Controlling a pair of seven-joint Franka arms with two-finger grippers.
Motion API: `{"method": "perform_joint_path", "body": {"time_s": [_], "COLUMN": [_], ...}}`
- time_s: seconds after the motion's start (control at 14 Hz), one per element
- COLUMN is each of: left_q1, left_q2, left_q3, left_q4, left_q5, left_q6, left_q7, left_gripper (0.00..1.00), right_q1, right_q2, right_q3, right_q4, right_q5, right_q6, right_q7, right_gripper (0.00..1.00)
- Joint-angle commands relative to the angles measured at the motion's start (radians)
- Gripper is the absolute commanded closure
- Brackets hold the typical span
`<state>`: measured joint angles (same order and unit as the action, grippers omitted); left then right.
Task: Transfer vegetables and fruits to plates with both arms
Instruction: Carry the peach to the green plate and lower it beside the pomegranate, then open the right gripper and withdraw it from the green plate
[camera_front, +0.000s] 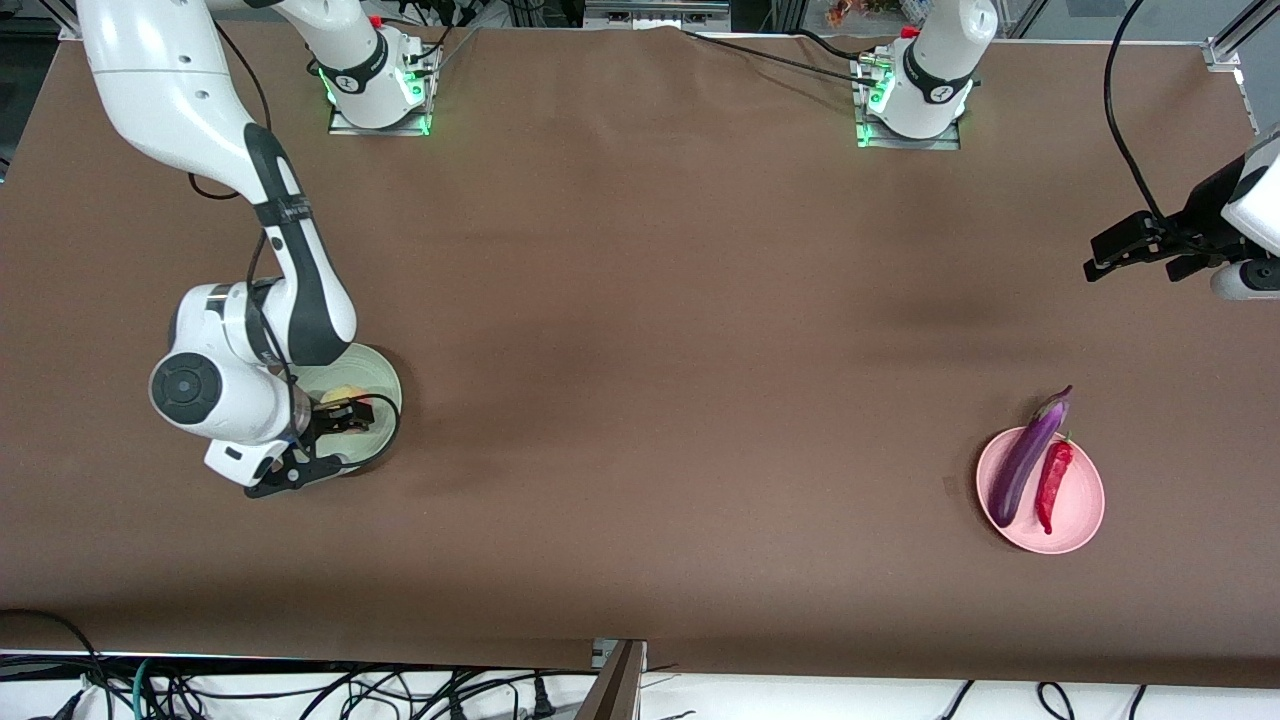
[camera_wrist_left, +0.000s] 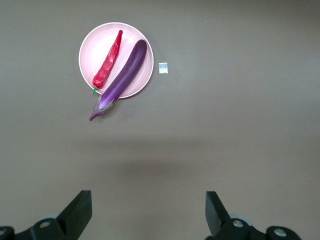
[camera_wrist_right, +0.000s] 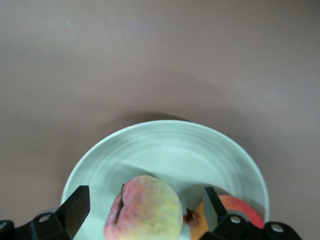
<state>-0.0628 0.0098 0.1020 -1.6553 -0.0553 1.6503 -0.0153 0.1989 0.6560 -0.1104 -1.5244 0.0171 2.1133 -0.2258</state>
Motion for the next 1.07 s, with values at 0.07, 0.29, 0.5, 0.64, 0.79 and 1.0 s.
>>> {"method": "perform_joint_path", "body": {"time_s": [0.07,0.29,0.5,0.64,0.79,1.0], "left_q1": [-0.005,-0.005,-0.005,-0.005,-0.005,-0.005], "left_q2": [0.007,0.007,0.007,0.007,0.007,0.007], "left_q3": [0.005,0.005,0.005,0.005,0.005,0.005], "left_q4": [0.02,0.02,0.02,0.02,0.02,0.02], "left_q5": [0.02,0.02,0.022,0.02,0.022,0.022], "left_q6": [-0.004,-0.004,-0.004,-0.004,-0.006,-0.006], "left_q7": [-0.003,-0.003,-0.003,-0.003,-0.003,-0.003], "left_gripper": [0.0,0.0,0.0,0.0,0.0,0.0], "right_q1": [-0.006,-0.007,-0.015,-0.016,-0.016,-0.019], "right_q2": [-0.027,-0.048,-0.12,-0.165,-0.212,-0.321], "right_q3": [0.002,-0.003,-0.006,-0.009,-0.005,-0.003], "right_q4": [0.171,0.265,0.264,0.25,0.241,0.152], "right_q5": [0.01,0.009,0.009,0.006,0.007,0.003], "right_q6": [-0.249,-0.37,-0.398,-0.427,-0.472,-0.497], "right_q7": [-0.007,-0.006,-0.001,-0.001,-0.001,-0.009], "right_gripper": [0.0,0.0,0.0,0.0,0.0,0.0]}}
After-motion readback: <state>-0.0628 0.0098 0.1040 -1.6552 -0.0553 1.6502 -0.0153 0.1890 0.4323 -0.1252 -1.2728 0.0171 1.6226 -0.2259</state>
